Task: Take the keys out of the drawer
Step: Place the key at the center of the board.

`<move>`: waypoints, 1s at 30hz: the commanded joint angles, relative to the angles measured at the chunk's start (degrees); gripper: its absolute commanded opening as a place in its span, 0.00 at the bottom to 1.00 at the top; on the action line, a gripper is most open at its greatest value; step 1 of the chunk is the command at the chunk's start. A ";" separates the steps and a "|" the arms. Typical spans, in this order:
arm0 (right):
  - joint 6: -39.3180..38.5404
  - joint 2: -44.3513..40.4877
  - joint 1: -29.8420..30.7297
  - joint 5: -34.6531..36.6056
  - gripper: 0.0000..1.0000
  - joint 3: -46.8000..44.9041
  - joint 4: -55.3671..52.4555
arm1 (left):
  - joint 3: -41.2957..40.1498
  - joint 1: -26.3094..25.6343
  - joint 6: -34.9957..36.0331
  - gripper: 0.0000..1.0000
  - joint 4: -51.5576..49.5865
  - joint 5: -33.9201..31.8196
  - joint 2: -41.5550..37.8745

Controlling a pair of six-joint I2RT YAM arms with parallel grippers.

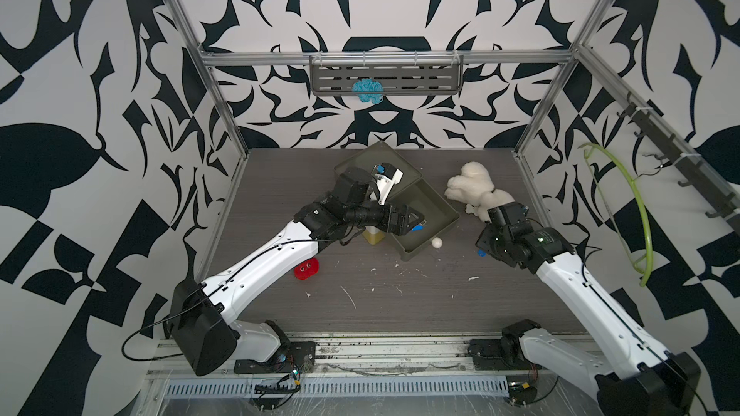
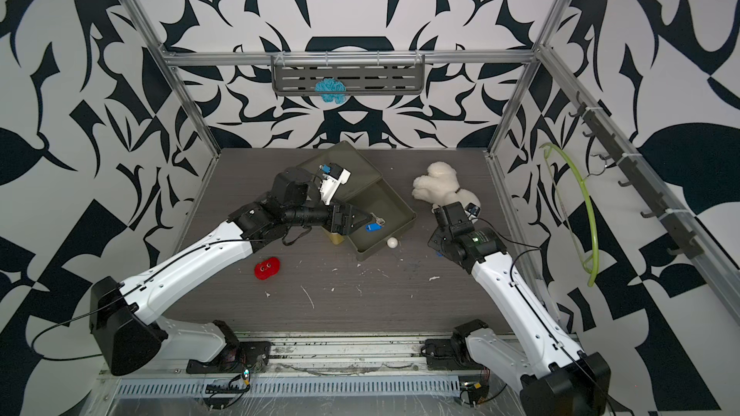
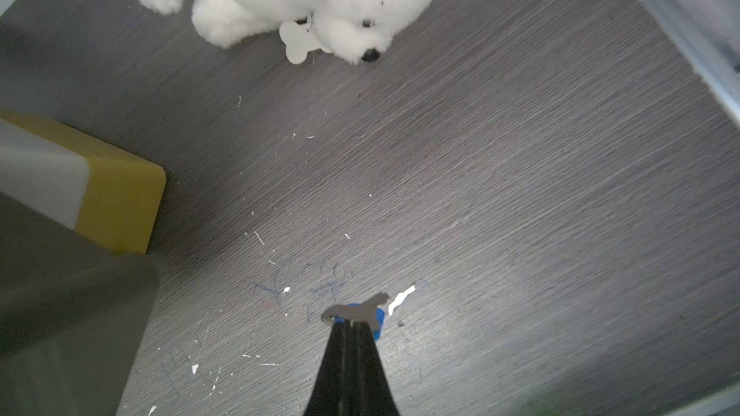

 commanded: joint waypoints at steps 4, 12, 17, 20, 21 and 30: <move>-1.37 2.66 -4.45 -6.77 0.00 -4.09 8.32 | 7.30 -1.58 3.11 0.99 -4.14 -2.89 3.41; -1.20 6.95 -7.95 -11.06 0.00 -7.52 12.52 | 9.22 -1.67 5.55 0.99 -5.45 -1.31 6.29; -0.34 8.20 -9.37 -13.96 0.00 -9.28 14.27 | 9.00 -1.65 5.90 0.99 -4.68 0.00 7.65; -0.16 8.31 -10.39 -15.16 0.00 -9.95 14.93 | 8.90 -1.63 6.03 0.99 -4.32 0.37 8.27; -0.20 8.42 -10.85 -15.53 0.00 -10.17 15.10 | 8.87 -1.66 6.10 0.99 -4.34 0.37 8.44; -3.06 11.61 -15.68 -17.53 0.00 -9.88 16.30 | 9.56 -1.59 5.67 0.99 -3.82 1.24 10.56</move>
